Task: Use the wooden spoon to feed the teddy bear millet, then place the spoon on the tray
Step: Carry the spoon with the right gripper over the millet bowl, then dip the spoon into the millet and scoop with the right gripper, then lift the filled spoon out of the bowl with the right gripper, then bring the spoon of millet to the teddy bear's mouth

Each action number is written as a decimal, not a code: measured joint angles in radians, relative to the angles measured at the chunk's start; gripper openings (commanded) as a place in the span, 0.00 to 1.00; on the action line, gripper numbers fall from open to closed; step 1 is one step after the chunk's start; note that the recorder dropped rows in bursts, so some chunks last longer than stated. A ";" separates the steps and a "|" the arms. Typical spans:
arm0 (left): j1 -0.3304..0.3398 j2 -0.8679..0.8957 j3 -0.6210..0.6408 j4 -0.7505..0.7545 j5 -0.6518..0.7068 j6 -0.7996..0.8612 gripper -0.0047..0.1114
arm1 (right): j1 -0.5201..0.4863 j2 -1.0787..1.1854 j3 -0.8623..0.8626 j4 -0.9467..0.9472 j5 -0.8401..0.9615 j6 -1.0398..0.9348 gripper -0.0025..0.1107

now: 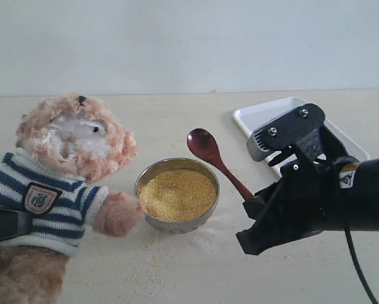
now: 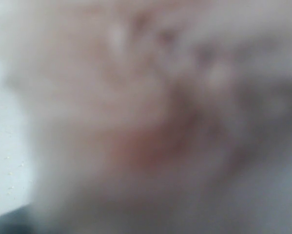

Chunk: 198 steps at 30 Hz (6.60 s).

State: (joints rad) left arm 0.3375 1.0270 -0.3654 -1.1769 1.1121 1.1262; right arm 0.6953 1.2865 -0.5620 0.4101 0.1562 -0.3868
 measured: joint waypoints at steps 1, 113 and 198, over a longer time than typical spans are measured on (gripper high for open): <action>0.000 0.000 0.000 0.000 0.000 0.000 0.08 | 0.000 0.000 -0.023 -0.089 0.042 0.055 0.03; 0.000 0.000 0.000 0.000 -0.007 0.000 0.08 | 0.326 0.437 -0.601 -0.890 0.823 0.529 0.03; 0.000 0.000 0.000 0.000 -0.007 0.000 0.08 | 0.291 0.190 -0.944 -0.371 1.064 0.188 0.03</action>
State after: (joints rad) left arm 0.3375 1.0270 -0.3654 -1.1769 1.1054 1.1262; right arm 0.9861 1.4765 -1.5060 0.0391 1.2198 -0.1984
